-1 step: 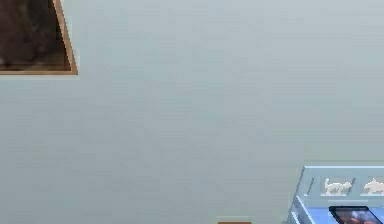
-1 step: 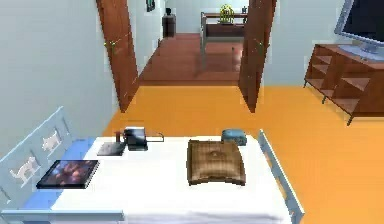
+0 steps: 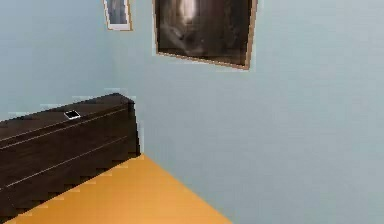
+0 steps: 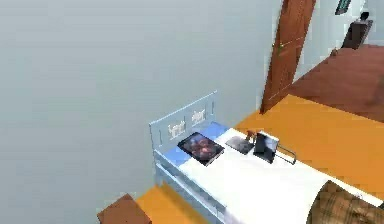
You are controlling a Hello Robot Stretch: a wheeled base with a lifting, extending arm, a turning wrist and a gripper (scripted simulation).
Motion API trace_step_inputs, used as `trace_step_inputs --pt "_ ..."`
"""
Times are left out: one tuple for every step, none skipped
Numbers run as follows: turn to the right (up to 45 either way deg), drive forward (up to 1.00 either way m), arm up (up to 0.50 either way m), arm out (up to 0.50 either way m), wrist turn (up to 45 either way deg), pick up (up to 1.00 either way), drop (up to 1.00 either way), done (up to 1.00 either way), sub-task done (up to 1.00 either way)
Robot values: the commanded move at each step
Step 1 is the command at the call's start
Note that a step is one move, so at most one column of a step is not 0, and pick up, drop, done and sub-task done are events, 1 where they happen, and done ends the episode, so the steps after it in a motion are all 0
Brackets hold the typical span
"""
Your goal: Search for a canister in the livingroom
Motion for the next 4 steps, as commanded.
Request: trace_step_inputs --pt "-45.0 0.00 0.00 0.00 0.0 0.00 0.00 0.00 0.00" --pt "-45.0 0.00 0.00 0.00 0.0 0.00 0.00 0.00 0.00" --pt "-21.0 0.00 0.00 0.00 0.0 0.00 0.00 0.00 0.00" --pt "0.0 1.00 0.00 0.00 0.0 0.00 0.00 0.00 0.00"
